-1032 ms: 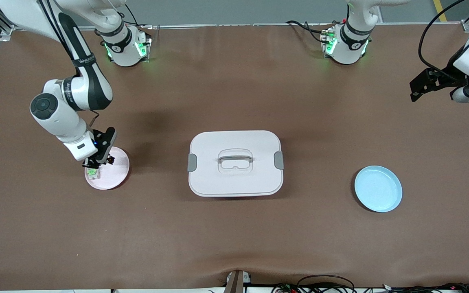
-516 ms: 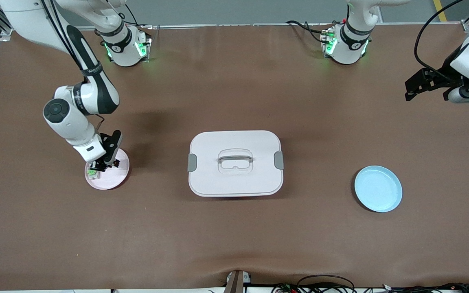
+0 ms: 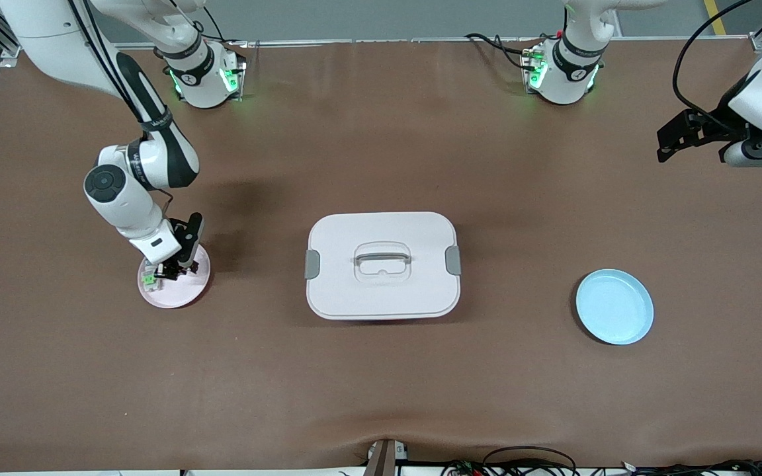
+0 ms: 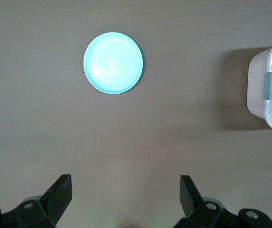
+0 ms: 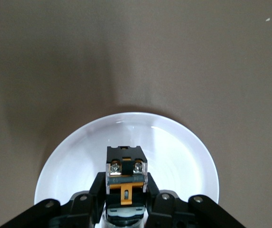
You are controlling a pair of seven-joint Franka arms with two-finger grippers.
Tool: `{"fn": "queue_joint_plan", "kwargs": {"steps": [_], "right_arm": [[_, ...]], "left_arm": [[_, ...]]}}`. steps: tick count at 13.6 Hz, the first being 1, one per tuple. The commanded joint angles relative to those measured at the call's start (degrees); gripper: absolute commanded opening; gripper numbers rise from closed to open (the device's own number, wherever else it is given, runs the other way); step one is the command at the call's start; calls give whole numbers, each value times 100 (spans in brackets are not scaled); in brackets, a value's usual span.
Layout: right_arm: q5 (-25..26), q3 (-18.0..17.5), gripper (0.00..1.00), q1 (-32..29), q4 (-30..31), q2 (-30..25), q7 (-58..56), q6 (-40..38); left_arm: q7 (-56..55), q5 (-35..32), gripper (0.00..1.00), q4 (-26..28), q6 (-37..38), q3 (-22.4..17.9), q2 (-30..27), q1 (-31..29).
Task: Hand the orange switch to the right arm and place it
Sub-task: 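Lower the switch onto the pink plate and open the right gripper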
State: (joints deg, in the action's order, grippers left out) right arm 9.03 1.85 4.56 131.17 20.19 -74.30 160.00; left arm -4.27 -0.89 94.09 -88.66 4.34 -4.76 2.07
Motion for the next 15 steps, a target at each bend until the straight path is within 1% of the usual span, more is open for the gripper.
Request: {"fn": "queue_joint_plan", "kwargs": {"steps": [1, 14, 15], "right_arm": [[186, -71, 0, -245, -4, 168, -75, 128], [265, -71, 0, -254, -153, 389, -67, 251], [265, -71, 66, -289, -275, 467, -84, 234]], "left_arm": [[146, 89, 100, 49, 68, -65, -122, -5], [137, 89, 100, 40, 191, -91, -131, -84], [137, 89, 100, 40, 182, -91, -131, -84]]}}
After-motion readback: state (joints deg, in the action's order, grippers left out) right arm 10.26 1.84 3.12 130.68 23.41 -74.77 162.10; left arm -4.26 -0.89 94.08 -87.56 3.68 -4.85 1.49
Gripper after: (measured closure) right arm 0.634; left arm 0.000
